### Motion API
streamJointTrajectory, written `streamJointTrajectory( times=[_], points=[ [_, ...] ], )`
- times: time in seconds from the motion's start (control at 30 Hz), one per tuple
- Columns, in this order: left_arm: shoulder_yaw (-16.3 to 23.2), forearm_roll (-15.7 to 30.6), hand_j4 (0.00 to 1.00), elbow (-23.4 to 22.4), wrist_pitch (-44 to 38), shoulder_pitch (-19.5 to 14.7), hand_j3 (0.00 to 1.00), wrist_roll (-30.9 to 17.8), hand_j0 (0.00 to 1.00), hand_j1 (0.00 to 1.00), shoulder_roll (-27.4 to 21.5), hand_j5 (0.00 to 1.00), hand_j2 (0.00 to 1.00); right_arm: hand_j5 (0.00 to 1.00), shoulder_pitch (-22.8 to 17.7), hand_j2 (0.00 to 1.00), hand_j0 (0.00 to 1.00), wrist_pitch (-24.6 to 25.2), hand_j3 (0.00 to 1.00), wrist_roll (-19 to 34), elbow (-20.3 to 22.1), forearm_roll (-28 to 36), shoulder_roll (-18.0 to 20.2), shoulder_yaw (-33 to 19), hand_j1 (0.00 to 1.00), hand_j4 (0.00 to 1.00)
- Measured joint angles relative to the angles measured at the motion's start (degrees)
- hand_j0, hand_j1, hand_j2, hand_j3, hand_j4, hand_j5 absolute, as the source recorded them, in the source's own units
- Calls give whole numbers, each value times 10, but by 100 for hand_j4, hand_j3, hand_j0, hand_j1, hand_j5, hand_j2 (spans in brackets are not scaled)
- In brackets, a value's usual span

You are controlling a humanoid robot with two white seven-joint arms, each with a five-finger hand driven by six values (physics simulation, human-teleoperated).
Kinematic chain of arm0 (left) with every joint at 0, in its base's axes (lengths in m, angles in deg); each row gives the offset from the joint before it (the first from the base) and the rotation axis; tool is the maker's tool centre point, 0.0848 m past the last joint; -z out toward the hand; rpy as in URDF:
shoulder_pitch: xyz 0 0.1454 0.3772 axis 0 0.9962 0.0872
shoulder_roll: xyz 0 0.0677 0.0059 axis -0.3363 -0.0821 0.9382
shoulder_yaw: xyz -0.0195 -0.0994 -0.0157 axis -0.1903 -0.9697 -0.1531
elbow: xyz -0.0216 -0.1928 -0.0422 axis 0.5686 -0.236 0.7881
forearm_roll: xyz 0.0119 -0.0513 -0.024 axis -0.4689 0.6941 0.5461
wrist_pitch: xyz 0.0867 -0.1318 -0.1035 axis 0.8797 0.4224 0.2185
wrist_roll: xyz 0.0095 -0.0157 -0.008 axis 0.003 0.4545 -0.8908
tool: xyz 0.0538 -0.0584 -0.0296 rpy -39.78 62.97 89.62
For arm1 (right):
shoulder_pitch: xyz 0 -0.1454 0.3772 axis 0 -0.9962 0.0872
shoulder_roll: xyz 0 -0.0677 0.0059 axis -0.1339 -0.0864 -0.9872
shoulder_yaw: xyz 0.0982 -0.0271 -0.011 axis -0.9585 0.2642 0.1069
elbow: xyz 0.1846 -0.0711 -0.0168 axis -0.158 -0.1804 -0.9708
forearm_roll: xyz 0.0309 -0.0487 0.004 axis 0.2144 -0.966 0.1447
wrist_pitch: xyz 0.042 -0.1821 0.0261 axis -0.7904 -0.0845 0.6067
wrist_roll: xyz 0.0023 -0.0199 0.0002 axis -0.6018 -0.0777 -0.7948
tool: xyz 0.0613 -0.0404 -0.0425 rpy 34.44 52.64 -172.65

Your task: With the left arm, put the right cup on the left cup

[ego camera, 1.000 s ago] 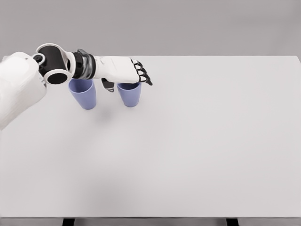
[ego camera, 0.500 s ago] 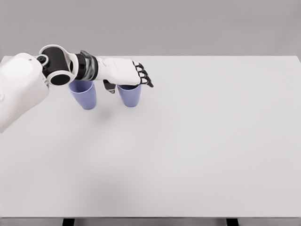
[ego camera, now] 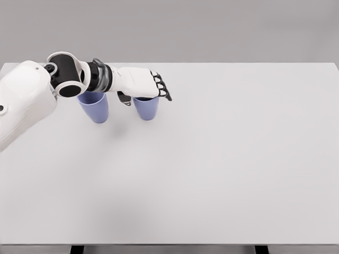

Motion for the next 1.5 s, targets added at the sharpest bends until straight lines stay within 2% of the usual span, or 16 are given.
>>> streamJointTrajectory(
  times=[0.1, 0.23, 0.57, 0.63, 0.7, 1.17, 1.3, 1.5],
  points=[
    [1, 1, 76, 0, 0, 0, 76, 0, 76, 76, 0, 76, 76, 100, 0, 100, 100, 0, 100, 0, 0, 0, 0, 0, 100, 100],
    [2, 1, 70, 0, -1, 0, 70, 0, 70, 70, 0, 70, 70, 100, 0, 100, 100, 0, 100, 0, 0, 0, 0, 0, 100, 100],
    [-3, 4, 69, -2, -3, -4, 69, 0, 69, 69, -1, 69, 69, 100, -1, 100, 100, 0, 100, 0, 0, 0, 0, 0, 100, 100],
    [-5, 6, 62, -2, -3, -4, 62, 0, 62, 62, -1, 62, 62, 100, 0, 100, 100, 0, 100, 0, 0, 0, 0, 0, 100, 100],
    [-5, 7, 61, -2, -4, -4, 61, 0, 61, 61, -2, 61, 61, 100, -1, 100, 100, 0, 100, 0, 0, 0, 0, 0, 100, 100],
    [-49, 8, 61, 0, 3, -18, 61, 0, 61, 61, -10, 61, 61, 100, 0, 100, 100, 0, 100, 0, 0, 0, 0, 0, 100, 100],
    [-84, 15, 61, 3, 20, -15, 61, 0, 61, 61, -24, 61, 61, 100, 0, 100, 100, 0, 100, 0, 0, 0, 0, 0, 100, 100],
    [-101, 37, 62, 8, 31, -19, 62, 0, 62, 62, -56, 62, 62, 100, 0, 100, 100, 0, 100, 0, 0, 0, 0, 0, 100, 100]
  ],
)
